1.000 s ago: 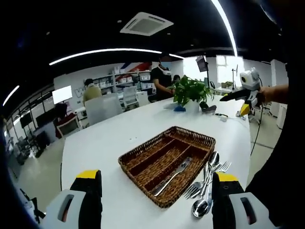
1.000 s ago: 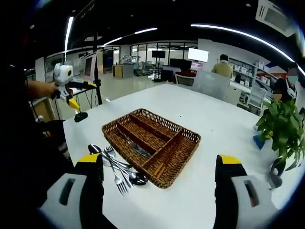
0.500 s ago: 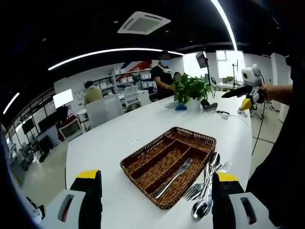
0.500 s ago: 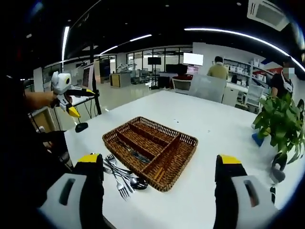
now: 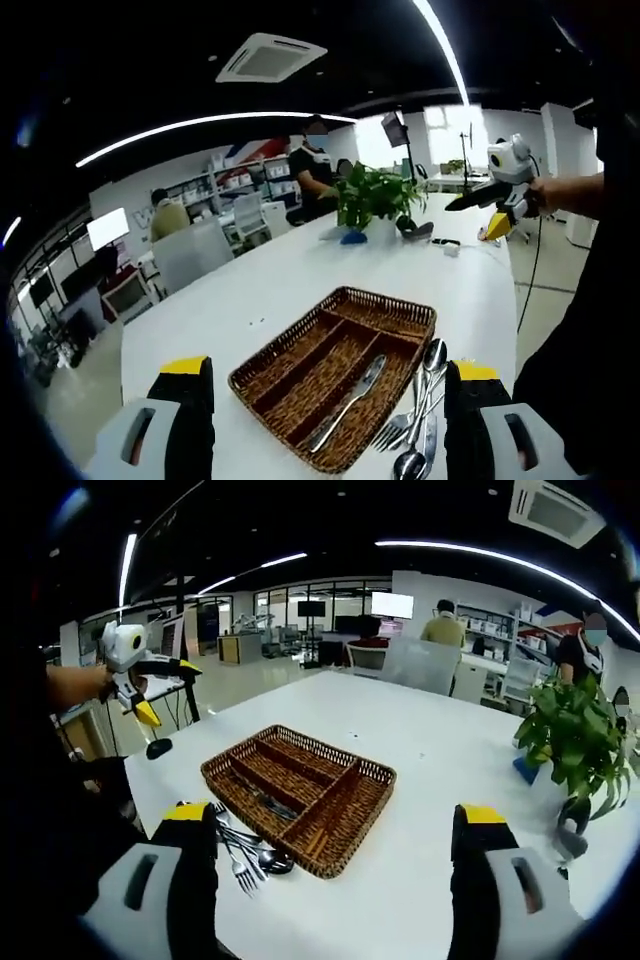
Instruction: Arrange the knives, forks, and spoons in their matching storage slots by inserting each utensil handle-first until every utensil is classified and aligned in the correct compartment
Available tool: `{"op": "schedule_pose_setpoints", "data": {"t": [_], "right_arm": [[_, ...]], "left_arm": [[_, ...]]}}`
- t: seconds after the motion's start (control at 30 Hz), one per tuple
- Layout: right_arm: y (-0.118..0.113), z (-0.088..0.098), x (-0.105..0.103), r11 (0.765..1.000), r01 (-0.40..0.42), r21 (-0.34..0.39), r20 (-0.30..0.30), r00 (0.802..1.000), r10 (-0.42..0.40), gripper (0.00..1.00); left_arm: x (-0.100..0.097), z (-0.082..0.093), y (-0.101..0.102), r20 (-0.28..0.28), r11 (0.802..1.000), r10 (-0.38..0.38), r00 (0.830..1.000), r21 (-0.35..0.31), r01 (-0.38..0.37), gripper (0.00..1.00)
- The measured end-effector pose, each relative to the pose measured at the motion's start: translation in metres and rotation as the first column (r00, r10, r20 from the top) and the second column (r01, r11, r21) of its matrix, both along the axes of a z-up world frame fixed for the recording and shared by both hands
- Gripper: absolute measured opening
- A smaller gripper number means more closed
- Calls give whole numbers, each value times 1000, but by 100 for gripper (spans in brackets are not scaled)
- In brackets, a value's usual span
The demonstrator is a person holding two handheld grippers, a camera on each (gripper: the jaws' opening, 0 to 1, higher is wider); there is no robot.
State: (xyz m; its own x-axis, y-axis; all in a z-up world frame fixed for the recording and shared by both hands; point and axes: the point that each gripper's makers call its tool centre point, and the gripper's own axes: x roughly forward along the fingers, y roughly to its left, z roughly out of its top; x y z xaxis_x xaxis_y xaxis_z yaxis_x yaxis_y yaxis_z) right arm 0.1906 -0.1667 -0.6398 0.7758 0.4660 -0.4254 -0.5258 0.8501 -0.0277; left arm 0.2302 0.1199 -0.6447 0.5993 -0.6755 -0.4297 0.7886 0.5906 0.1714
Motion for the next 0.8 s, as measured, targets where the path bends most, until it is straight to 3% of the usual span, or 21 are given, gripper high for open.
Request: {"op": "schedule_pose_setpoints", "data": {"t": [0.07,0.17,0.23,0.33,0.43,0.6,0.67,0.8], "right_arm": [[5,1,-4,1000,-24,10,2,1000,24,99],[4,-12,-3,998,-41,-38,10,999,42,99],[5,-16,-4,999,-31,-26,-21,999,30,99],[15,-3,-5,999,-53,-7,17,998,53,99],[15,-4,-4,998,-55,-25,25,998,56,99],[16,-3,-9,999,-47,1,22,999,47,99],[14,-3,-9,999,-42,3,22,999,42,99],[7,0,-9,1000,-16,18,9,1000,16,99]], "left_arm": [[0,-5,-9,-6,1000,-28,1000,10,28,100],[4,-12,-15,15,998,-36,999,53,35,100],[0,-10,-17,8,997,-56,998,55,55,100],[-2,-5,-18,17,996,-75,997,53,74,100],[2,-7,-20,9,995,-83,997,61,82,100],[1,-6,-42,1,990,-132,991,55,132,100],[-5,-15,-51,-35,981,-178,983,68,180,100],[-6,-29,-62,-55,973,-205,977,92,210,100]]}}
